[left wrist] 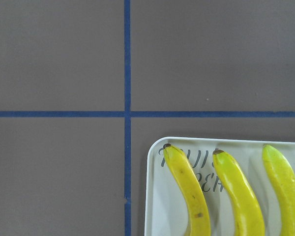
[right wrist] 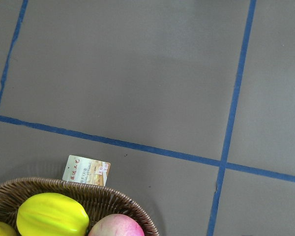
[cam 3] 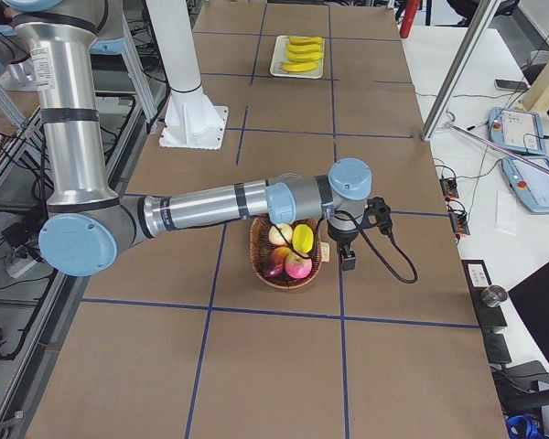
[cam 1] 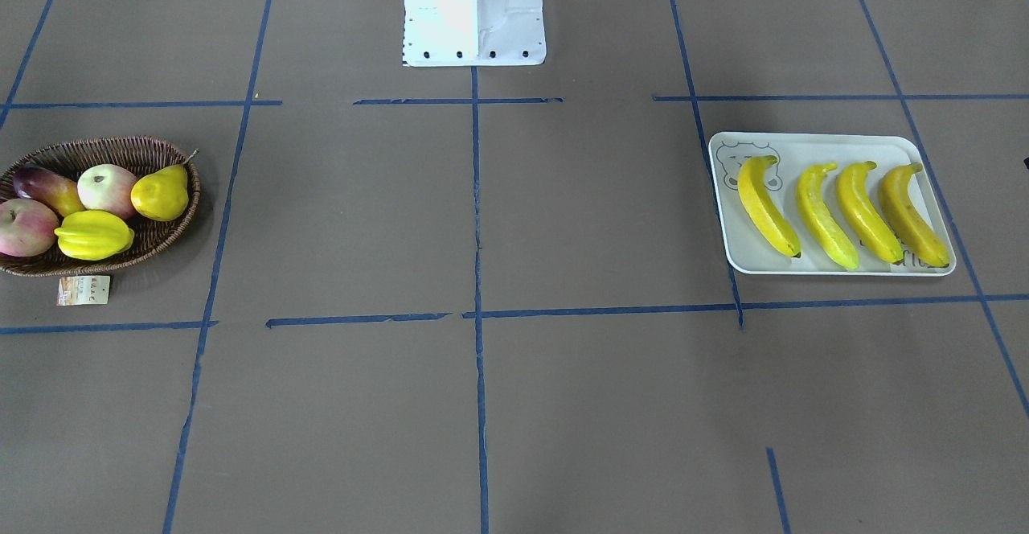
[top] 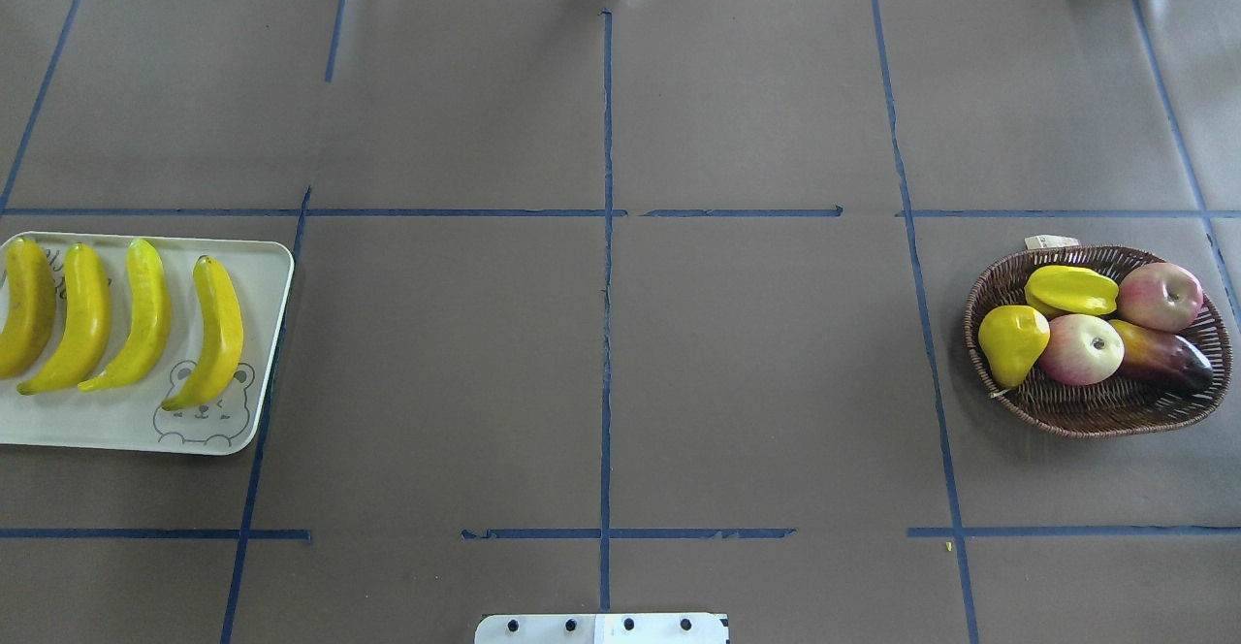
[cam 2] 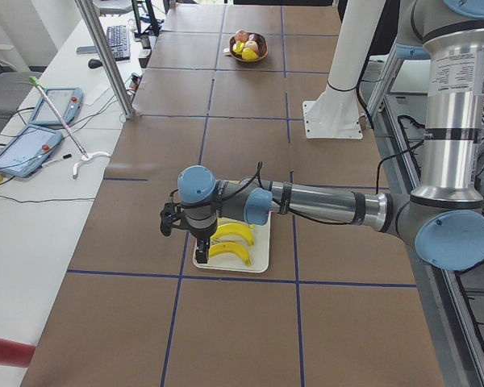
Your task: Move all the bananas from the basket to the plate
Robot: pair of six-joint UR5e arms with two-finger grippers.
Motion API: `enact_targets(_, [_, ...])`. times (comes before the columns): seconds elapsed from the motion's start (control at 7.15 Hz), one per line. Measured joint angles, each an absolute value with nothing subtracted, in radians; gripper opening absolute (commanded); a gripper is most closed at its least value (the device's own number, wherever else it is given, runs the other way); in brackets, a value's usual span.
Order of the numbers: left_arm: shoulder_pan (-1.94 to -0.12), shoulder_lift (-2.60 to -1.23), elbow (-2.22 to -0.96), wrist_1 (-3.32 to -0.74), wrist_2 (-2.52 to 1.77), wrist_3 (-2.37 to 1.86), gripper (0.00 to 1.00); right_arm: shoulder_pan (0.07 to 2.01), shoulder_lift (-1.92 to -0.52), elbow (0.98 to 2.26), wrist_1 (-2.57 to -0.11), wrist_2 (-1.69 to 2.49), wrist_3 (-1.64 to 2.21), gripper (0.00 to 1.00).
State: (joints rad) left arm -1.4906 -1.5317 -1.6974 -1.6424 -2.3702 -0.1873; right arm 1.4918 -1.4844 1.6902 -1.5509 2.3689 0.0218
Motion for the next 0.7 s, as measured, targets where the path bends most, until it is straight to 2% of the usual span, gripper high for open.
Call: enact_targets(0.7, [-1.579,-1.532,-1.680,-1.495,-2.367,0.017,1.00,1.502,-1.489,1.654,-1.554,2.369,0.030,1.00])
